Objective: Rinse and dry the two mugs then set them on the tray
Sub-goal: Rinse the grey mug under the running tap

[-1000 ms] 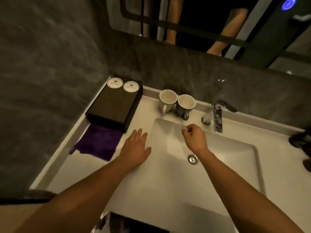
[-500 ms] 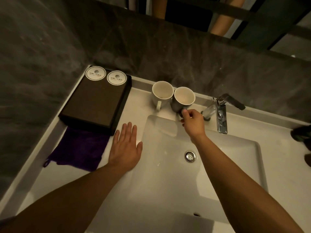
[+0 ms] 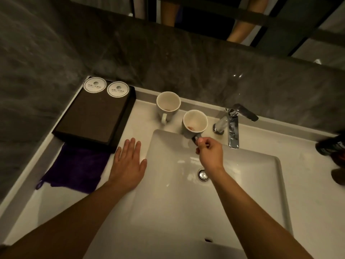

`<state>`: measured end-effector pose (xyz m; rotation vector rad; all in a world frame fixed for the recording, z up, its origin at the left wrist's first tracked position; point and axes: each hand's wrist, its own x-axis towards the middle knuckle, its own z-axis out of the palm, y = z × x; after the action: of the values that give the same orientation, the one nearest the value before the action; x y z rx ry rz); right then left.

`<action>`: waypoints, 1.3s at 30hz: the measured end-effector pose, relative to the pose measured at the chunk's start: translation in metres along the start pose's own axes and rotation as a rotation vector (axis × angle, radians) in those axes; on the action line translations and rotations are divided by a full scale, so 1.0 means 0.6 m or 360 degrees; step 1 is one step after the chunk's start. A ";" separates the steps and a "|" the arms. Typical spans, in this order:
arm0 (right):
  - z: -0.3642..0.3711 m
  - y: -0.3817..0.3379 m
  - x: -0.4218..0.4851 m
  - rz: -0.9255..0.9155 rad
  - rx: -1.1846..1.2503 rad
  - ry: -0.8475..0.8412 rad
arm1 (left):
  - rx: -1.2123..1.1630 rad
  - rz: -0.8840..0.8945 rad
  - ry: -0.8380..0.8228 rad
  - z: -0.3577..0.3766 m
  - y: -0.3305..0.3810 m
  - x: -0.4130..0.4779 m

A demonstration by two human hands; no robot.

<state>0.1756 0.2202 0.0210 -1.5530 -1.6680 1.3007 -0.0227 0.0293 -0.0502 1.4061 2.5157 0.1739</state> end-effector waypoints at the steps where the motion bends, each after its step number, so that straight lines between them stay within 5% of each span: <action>1: -0.012 0.010 -0.013 -0.0009 -0.0023 -0.0009 | -0.0111 -0.0030 -0.0006 -0.006 0.006 0.001; 4: -0.048 0.039 -0.048 0.0051 -0.0009 -0.0022 | -0.0575 -0.0128 0.0181 -0.037 0.048 0.002; 8: -0.104 0.078 -0.078 0.0154 -0.0027 -0.0026 | -0.0919 0.0185 0.0471 -0.095 0.166 0.030; 14: -0.187 0.107 -0.083 0.0163 -0.0168 -0.0006 | -0.0904 0.0686 0.0297 -0.179 0.404 0.139; 18: -0.224 0.115 -0.073 0.0122 -0.0281 -0.0012 | -0.0645 0.0765 -0.0095 -0.192 0.491 0.199; 26: -0.246 0.127 -0.052 0.0054 -0.0343 -0.0092 | -0.0175 0.0837 0.0050 -0.183 0.518 0.225; 39: -0.256 0.136 -0.042 -0.0010 -0.0327 -0.0257 | -0.0743 0.0639 -0.0069 -0.198 0.519 0.208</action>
<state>0.3508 0.2324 0.0178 -1.5914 -1.9589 1.3166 0.1372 0.3015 0.1142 1.6519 1.9488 0.7403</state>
